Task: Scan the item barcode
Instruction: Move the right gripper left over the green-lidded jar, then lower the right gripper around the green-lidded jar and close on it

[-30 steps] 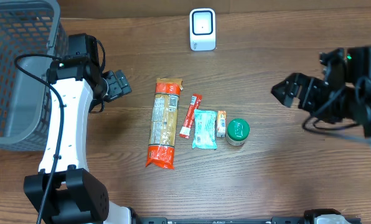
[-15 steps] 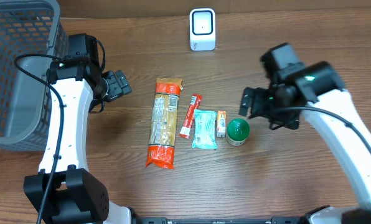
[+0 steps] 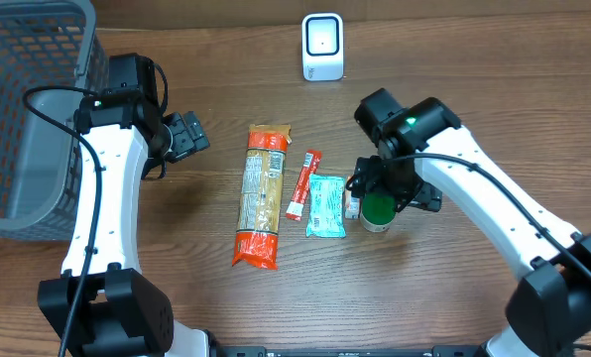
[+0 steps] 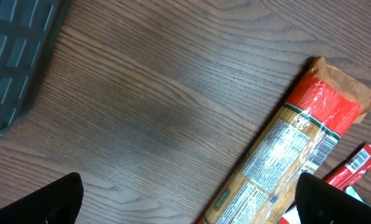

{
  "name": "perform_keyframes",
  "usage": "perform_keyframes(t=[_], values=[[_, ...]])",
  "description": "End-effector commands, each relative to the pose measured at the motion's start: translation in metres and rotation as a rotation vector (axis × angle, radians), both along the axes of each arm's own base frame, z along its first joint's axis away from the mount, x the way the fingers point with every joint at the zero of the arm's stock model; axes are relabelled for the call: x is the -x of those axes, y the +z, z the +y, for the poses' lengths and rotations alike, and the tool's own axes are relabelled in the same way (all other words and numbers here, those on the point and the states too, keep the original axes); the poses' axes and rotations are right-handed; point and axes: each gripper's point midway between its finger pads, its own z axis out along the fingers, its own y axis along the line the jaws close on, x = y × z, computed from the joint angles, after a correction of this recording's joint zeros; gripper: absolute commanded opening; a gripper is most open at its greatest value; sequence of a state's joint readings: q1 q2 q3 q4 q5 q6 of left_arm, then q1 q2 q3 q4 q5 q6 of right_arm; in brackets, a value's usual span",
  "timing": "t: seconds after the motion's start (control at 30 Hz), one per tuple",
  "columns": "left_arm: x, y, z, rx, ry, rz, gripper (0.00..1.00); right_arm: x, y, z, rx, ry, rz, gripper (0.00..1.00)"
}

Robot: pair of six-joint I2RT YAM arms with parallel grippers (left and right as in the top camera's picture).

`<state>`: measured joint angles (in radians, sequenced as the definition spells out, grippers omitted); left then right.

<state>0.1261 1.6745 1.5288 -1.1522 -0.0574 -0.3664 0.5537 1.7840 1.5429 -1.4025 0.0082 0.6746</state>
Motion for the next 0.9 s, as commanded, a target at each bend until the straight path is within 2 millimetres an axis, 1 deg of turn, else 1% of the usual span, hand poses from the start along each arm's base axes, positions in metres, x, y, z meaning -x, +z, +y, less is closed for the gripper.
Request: perform_keyframes(t=[0.0,0.2,0.43,0.53,0.6,0.7,0.77,0.87], values=[[-0.003,0.010,0.001,-0.016,-0.010,-0.029,1.00,-0.005,-0.005,0.004,0.018,-0.022,-0.018,1.00],[-0.003,0.010,0.001,-0.016,-0.010,-0.029,1.00,-0.005,-0.018,0.010,0.013,-0.006,-0.026,1.00],[-0.003,0.010,0.001,-0.016,-0.010,-0.029,1.00,0.001,-0.039,0.005,0.025,-0.006,-0.009,1.00],[-0.003,0.010,0.001,-0.016,-0.010,-0.029,1.00,0.000,-0.045,0.006,0.019,-0.006,-0.017,0.98],[-0.003,0.010,0.001,-0.016,-0.010,-0.029,1.00,-0.002,-0.045,0.007,0.014,-0.006,-0.025,0.91],[-0.003,0.010,0.001,-0.015,-0.010,-0.029,1.00,-0.004,-0.045,0.009,0.009,-0.006,-0.033,0.77],[-0.003,0.010,0.001,-0.016,-0.010,-0.029,1.00,-0.004,-0.045,0.009,0.009,-0.006,-0.033,0.74],[-0.003,0.010,0.001,-0.015,-0.010,-0.029,1.00,-0.004,-0.045,0.009,0.009,-0.006,-0.033,0.67]])
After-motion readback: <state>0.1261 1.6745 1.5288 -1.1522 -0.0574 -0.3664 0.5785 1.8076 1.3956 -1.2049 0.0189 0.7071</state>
